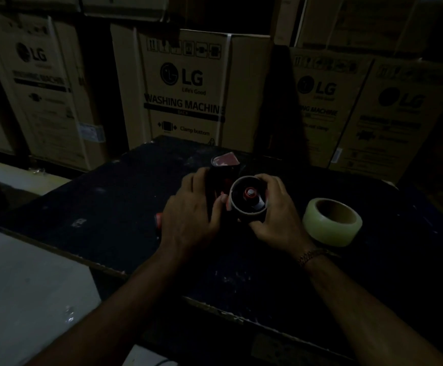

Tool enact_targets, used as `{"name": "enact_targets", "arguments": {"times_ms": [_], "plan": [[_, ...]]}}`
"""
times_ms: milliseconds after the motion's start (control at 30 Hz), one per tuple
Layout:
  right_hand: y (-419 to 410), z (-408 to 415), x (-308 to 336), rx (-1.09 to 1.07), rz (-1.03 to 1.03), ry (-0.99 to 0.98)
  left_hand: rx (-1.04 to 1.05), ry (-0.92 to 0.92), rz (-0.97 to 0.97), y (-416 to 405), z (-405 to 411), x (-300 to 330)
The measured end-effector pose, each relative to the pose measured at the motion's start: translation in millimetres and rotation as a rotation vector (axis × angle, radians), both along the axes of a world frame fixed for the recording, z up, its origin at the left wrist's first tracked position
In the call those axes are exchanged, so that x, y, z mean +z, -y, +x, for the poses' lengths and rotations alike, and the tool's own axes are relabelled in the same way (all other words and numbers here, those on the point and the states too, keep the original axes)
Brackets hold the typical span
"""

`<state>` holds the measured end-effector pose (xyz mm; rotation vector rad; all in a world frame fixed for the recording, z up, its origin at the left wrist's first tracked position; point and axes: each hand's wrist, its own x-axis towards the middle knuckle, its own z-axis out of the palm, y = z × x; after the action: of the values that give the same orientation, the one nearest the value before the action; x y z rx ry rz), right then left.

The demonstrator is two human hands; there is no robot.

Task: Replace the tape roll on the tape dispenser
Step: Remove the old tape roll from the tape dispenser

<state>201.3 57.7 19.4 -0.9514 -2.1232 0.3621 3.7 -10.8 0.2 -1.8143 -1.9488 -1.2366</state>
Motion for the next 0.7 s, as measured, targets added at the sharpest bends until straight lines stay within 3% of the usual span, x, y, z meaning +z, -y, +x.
{"name": "enact_targets", "arguments": {"times_ms": [100,333,467,700], "plan": [[1,-2,1,-0.001,0.031,-0.021,-0.071,-0.016,0.062,0,4,2],[-5,-2,-2,0.010,-0.044,-0.032,0.114,0.041,-0.194,-7,27,18],[-7,6,-5,0.019,-0.083,-0.033,0.186,0.057,-0.125,-13,42,10],[-6,10,2,0.115,-0.508,-0.298,0.144,0.097,-0.054,-7,39,6]]}}
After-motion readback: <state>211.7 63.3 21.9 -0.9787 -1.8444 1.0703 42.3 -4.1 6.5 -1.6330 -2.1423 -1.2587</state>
